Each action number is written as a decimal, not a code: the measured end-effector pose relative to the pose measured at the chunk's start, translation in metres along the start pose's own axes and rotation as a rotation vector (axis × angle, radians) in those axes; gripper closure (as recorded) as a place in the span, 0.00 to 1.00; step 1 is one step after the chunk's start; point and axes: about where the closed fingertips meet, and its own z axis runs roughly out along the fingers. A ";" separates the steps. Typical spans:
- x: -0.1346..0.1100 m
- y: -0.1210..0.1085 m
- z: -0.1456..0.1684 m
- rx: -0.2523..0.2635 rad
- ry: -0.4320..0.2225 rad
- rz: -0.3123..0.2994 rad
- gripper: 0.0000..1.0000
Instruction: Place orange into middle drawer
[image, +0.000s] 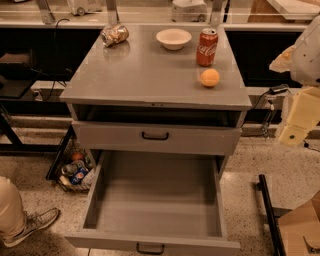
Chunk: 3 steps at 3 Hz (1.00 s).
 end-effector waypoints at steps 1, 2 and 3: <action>0.000 0.000 0.000 0.000 0.000 0.000 0.00; 0.008 -0.009 0.011 0.035 -0.040 0.058 0.00; 0.058 -0.024 0.054 0.075 -0.101 0.268 0.00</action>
Offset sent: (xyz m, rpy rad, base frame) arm 0.0637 -0.0570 -0.0577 0.2790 -0.2012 -0.3100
